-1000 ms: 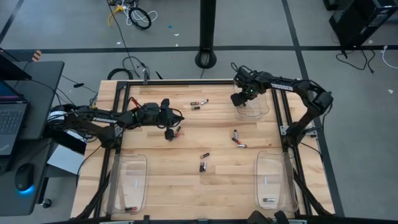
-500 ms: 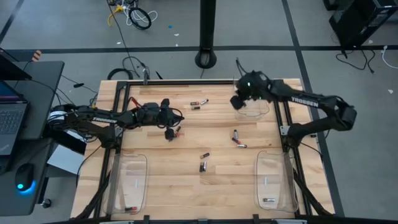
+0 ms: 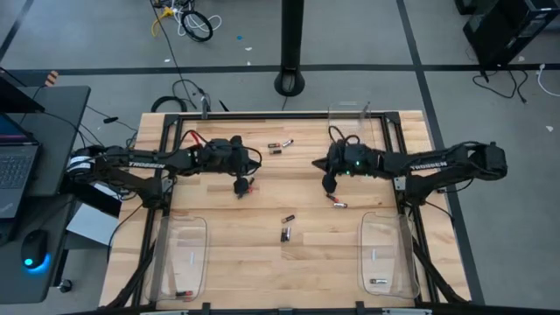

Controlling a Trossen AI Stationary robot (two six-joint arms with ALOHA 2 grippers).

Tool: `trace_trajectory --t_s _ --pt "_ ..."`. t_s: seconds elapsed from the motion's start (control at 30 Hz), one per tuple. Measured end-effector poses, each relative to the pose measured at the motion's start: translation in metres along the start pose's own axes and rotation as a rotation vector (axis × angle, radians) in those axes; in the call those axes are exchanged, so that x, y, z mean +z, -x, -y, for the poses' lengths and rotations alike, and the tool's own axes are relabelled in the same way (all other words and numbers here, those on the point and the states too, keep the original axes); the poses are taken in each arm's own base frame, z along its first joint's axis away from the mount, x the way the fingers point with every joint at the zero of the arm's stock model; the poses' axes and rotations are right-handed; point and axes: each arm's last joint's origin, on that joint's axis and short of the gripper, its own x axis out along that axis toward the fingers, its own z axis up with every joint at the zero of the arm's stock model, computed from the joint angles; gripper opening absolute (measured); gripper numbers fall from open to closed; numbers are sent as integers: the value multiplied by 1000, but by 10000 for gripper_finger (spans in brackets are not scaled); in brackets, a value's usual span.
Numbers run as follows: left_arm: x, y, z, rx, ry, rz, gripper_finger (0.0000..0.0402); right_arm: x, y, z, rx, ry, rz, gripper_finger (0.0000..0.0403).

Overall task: Sort batteries
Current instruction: Put the white battery into the bottom right transparent bin

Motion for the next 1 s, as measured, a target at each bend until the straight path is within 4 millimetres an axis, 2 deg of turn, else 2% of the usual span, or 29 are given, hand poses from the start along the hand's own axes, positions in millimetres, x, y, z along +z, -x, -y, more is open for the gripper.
trace_trajectory --t_s 0.17,0.33,0.67,1.0 --pt "-5 0 0 16 49 -51 10 -14 -3 -12 57 41 12 33" --pt "-10 1 0 16 95 -117 10 -22 -8 -20 84 78 -12 33" --pt "0 7 -4 21 103 -257 10 -29 -16 -25 137 53 -46 14" --pt "-14 -2 -9 -47 201 -359 12 -35 -27 -27 109 57 -26 36"
